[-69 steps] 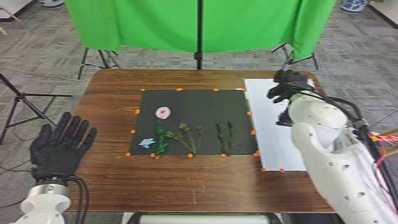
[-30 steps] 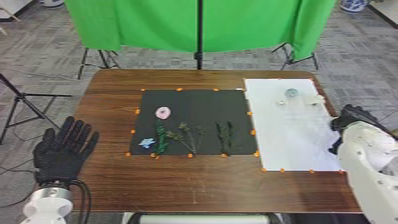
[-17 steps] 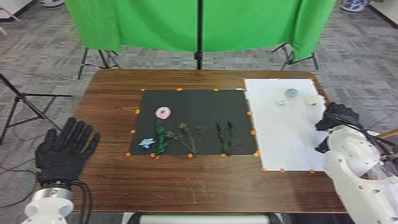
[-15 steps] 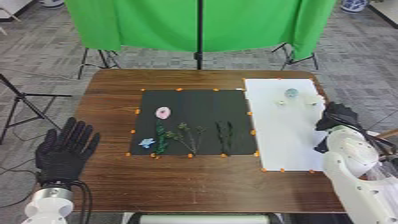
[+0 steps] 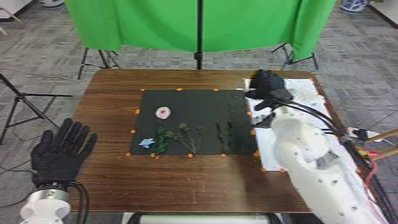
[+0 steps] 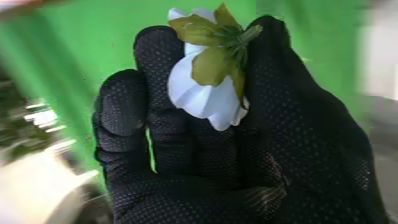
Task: Arrange flowers
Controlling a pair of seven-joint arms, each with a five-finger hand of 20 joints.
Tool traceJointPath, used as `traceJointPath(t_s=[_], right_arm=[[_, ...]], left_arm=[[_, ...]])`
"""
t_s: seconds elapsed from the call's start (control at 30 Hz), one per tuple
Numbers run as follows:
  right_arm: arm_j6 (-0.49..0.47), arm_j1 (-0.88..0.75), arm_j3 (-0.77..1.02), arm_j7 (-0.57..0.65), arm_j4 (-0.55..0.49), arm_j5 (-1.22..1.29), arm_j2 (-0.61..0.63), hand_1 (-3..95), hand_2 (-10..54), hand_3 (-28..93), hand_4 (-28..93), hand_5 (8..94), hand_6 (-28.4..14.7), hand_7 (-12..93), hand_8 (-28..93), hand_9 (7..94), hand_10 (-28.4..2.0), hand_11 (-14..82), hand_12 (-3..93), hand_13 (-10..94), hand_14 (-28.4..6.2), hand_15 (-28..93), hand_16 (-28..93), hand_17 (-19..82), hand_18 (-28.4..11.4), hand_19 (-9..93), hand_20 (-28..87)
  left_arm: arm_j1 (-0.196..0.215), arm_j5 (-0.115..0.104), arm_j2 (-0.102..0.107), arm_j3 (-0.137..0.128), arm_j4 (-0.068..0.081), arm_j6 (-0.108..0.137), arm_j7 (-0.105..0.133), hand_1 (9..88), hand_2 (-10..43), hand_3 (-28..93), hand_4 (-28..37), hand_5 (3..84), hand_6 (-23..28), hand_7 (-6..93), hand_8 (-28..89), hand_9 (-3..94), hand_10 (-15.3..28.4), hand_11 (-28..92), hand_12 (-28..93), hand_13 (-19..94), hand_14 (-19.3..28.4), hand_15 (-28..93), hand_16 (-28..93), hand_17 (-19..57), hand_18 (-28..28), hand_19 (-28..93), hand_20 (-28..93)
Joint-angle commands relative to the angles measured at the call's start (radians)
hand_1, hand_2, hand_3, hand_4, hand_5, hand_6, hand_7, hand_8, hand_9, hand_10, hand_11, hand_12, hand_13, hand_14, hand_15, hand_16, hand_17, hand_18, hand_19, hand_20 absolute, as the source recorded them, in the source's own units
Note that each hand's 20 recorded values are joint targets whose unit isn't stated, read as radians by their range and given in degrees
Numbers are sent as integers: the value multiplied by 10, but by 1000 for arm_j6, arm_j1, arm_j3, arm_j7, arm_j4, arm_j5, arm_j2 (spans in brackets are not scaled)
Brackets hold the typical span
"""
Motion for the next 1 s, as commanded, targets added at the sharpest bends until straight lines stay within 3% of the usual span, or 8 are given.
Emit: traceJointPath(t_s=[0.03, 0.13, 0.23, 0.33, 0.4, 0.43, 0.77, 1.0], right_arm=[[-92, 120, -182, -124, 159, -114, -299, 656, -95, 654, -283, 764, 1, 338, 92, 863, -102, 136, 481, 707, -62, 421, 443, 338, -214, 818, 397], [-142, 115, -203, -150, 179, -178, -320, 657, -95, 653, -283, 762, 1, 339, 90, 860, -102, 137, 482, 706, -62, 422, 442, 338, -214, 819, 396], [-137, 129, -256, -156, 209, -192, -309, 656, -95, 652, -283, 758, 1, 343, 91, 859, -102, 138, 480, 704, -61, 423, 442, 338, -214, 819, 395], [-146, 151, -292, -161, 257, -233, -307, 657, -95, 651, -283, 758, 1, 343, 88, 858, -102, 139, 480, 705, -61, 423, 440, 338, -215, 819, 394], [-147, 161, -308, -145, 275, -244, -306, 657, -95, 651, -283, 759, 0, 344, 85, 859, -103, 139, 477, 705, -61, 424, 440, 338, -214, 819, 393], [-150, 160, -320, -132, 269, -244, -301, 657, -95, 651, -283, 759, 0, 345, 83, 859, -103, 140, 477, 706, -61, 423, 439, 338, -214, 820, 392], [-161, 151, -326, -125, 290, -247, -315, 639, -95, 676, -283, 746, -2, 334, 61, 844, -101, 120, 454, 688, -61, 408, 434, 336, -214, 816, 384], [-136, 149, -331, -137, 282, -244, -321, 619, -95, 671, -283, 723, -12, 303, 29, 821, -107, 96, 415, 663, -71, 411, 430, 336, -215, 820, 375]], left_arm=[[-9, 4, 7, 20, 14, 13, -11, 299, 183, 722, -276, 467, 75, 151, -93, 409, 143, 215, 134, 320, 148, 465, -31, -36, 147, 347, 198], [-19, 13, 17, 23, 17, 9, -17, 300, 183, 722, -277, 467, 75, 152, -94, 409, 143, 216, 135, 320, 148, 466, -31, -35, 147, 347, 198], [-7, 13, 33, 18, 9, 28, -2, 300, 183, 721, -277, 467, 75, 151, -94, 410, 144, 217, 135, 320, 148, 466, -32, -35, 147, 347, 198], [-4, 10, 36, 17, 9, 31, -6, 300, 183, 721, -277, 467, 75, 151, -94, 410, 143, 217, 135, 320, 148, 466, -32, -36, 147, 347, 198], [-8, 21, 40, 19, 11, 30, -9, 299, 183, 723, -277, 467, 75, 152, -94, 410, 143, 217, 135, 320, 148, 466, -32, -35, 147, 347, 198], [7, 27, 41, 14, 3, 29, -8, 299, 183, 722, -277, 467, 75, 152, -94, 410, 143, 217, 135, 320, 148, 467, -32, -35, 147, 348, 198], [-14, 15, 50, 15, 2, 67, -15, 299, 184, 723, -278, 473, 78, 155, -93, 414, 145, 224, 135, 323, 149, 470, -33, -36, 147, 349, 198], [-16, 15, 52, 14, 3, 69, -10, 299, 186, 723, -279, 476, 79, 160, -95, 416, 146, 231, 134, 324, 149, 474, -35, -37, 148, 354, 199]])
